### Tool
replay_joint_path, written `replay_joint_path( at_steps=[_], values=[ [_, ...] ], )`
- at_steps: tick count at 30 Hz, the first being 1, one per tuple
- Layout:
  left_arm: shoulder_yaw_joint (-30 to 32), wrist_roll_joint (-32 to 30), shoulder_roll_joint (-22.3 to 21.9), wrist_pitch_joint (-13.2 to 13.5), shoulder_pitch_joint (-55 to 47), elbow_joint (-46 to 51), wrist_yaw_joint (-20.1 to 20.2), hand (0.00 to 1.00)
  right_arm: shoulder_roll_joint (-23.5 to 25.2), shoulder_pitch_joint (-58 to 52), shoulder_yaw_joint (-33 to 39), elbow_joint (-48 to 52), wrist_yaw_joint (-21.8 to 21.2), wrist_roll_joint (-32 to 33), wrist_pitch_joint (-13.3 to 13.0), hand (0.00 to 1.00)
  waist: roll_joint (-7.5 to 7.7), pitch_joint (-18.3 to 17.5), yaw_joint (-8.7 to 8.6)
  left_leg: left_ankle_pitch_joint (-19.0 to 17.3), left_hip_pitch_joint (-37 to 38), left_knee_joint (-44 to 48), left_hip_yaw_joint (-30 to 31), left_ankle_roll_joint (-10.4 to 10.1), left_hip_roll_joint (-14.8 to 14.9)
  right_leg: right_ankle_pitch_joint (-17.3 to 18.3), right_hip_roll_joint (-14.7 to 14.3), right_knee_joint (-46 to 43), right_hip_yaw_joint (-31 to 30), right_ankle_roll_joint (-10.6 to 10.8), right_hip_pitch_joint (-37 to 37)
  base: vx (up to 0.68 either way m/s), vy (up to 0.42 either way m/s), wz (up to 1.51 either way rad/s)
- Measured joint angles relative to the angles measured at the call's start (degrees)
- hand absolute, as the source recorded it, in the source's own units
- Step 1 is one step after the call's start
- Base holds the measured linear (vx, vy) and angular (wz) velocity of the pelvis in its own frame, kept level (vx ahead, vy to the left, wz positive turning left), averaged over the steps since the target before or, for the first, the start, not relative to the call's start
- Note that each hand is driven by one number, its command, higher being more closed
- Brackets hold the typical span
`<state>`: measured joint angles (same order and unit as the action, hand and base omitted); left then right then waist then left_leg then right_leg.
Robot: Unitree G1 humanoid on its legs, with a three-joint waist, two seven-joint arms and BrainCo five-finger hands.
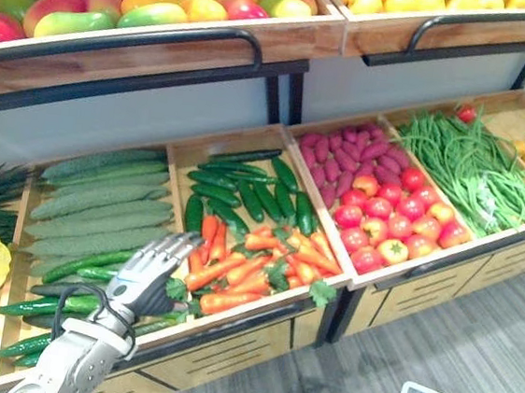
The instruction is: Pick vegetable in the basket
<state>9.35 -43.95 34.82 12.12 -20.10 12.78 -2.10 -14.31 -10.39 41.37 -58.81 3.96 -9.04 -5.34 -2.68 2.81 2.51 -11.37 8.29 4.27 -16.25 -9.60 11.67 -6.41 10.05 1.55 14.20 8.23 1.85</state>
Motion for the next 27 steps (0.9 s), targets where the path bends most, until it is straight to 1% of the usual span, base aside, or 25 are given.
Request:
replay_joint_path(
  at_steps=[2, 3, 4, 6, 7, 8, 9, 10, 14, 20, 25, 27],
  values=[
    [0.7, 0.0, -1.7, -1.6, 1.4, -2.3, 0.0, 0.0, 0.3, -0.1, -1.0, 0.7, 0.0, 0.0, 0.1, 1.0, 0.53, 0.3, -0.01, 0.0, 0.0, -0.1, -0.3, 0.0, 0.0, 0.0, 0.0, 0.0, -0.3, 0.0, 0.3, 0.0, -0.003, -0.06],
    [0.7, 0.0, -2.2, -1.9, 1.8, -2.8, 0.0, 0.0, 0.4, -0.2, -1.3, 1.0, 0.0, -0.1, 0.1, 1.0, 0.63, 0.3, -0.01, 0.0, -0.1, -0.1, -0.5, 0.0, 0.0, 0.0, 0.0, 0.0, -0.4, 0.0, 0.5, 0.0, -0.002, -0.08],
    [1.0, -0.1, -3.6, -2.7, 2.4, -3.5, 0.0, 0.0, 0.8, -0.5, -1.4, 2.2, 0.0, -0.1, 0.1, 1.0, 0.65, 0.3, 0.0, 0.0, -0.6, -0.1, -0.6, 0.0, -0.1, 0.0, 0.0, -0.1, -0.6, 0.0, 1.1, 0.01, -0.003, -0.05],
    [2.0, 0.0, -5.1, -3.3, 3.1, -4.7, 0.1, 0.0, 0.9, -0.5, -1.4, 2.5, 0.0, -0.2, 0.1, 1.0, 0.92, 0.4, -0.11, 0.0, -1.1, -0.1, -0.7, 0.0, -0.1, 0.0, -0.1, -0.1, -0.7, 0.0, 1.7, 0.02, -0.005, -0.05],
    [2.6, 0.0, -6.0, -4.4, 3.7, -5.3, 0.1, 0.0, 0.9, -0.5, -1.4, 3.2, -0.1, -0.2, 0.2, 1.0, 0.54, 0.5, -0.1, 0.0, -1.2, -0.1, -0.9, 0.0, -0.1, 0.0, -0.1, -0.1, -0.9, 0.0, 2.1, 0.02, -0.005, -0.05],
    [2.7, 0.0, -6.3, -4.9, 4.1, -5.7, 0.1, 0.0, 1.0, -0.6, -1.4, 3.5, -0.1, -0.3, 0.3, 1.0, 0.72, 0.8, -0.11, 0.0, -1.2, -0.1, -0.9, 0.0, -0.1, 0.0, -0.1, -0.1, -0.9, 0.0, 2.1, 0.03, -0.005, -0.05],
    [3.4, 0.0, -7.4, -5.9, 4.8, -6.5, 0.1, 0.0, 1.0, -0.5, -1.3, 4.1, -0.1, -0.7, 0.9, 1.0, 0.55, 0.8, -0.12, 0.0, -1.2, -0.1, -1.0, 0.0, -0.1, 0.0, -0.2, -0.1, -0.9, 0.0, 2.2, 0.03, -0.003, -0.04],
    [4.3, 0.0, -8.9, -7.0, 5.5, -7.1, 0.1, 0.0, 1.0, -0.4, -1.3, 4.2, 0.0, -1.5, 1.2, 1.0, 0.72, 0.9, -0.13, 0.0, -1.3, -0.2, -1.1, 0.0, -0.1, 0.0, -0.2, -0.1, -1.1, 0.0, 2.5, 0.03, -0.001, -0.07],
    [5.9, -0.1, -12.2, -10.0, 7.2, -7.3, 0.1, 0.0, 1.2, 0.2, -1.3, 4.4, 0.0, -2.3, 1.5, 1.0, 0.83, 1.5, -0.04, 0.0, -1.3, -0.3, -1.9, 0.0, -0.3, 0.0, -0.2, -0.3, -2.0, 0.0, 3.1, 0.02, 0.001, -0.09],
    [6.8, -0.1, -14.6, -12.7, 8.8, -7.4, 1.1, 0.0, 1.3, 0.5, -1.3, 4.4, -0.1, -2.3, 1.8, 1.0, 0.66, 1.5, -0.21, 0.0, -1.5, -0.3, -2.1, 0.0, -0.3, 0.0, -0.2, -0.3, -2.3, 0.0, 3.6, 0.0, -0.005, -0.02],
    [6.8, -0.1, -14.6, -12.7, 9.2, -7.4, 2.0, 0.0, 1.3, 0.7, -1.3, 4.4, -0.4, -2.3, 2.2, 1.0, 0.65, 1.5, -0.6, 0.0, -1.8, -0.3, -2.1, 0.0, -0.3, 0.0, -0.2, -0.3, -2.4, 0.0, 3.9, 0.0, 0.0, 0.0],
    [6.8, 0.0, -14.1, -12.4, 9.4, -8.4, 2.5, 0.0, 1.3, 0.7, -1.3, 4.4, -0.4, -2.3, 2.2, 1.0, 0.58, 1.5, -0.76, 0.0, -1.9, -0.3, -2.1, 0.0, -0.3, 0.0, -0.2, -0.3, -2.4, 0.0, 4.0, 0.0, 0.0, 0.0]
  ],
)
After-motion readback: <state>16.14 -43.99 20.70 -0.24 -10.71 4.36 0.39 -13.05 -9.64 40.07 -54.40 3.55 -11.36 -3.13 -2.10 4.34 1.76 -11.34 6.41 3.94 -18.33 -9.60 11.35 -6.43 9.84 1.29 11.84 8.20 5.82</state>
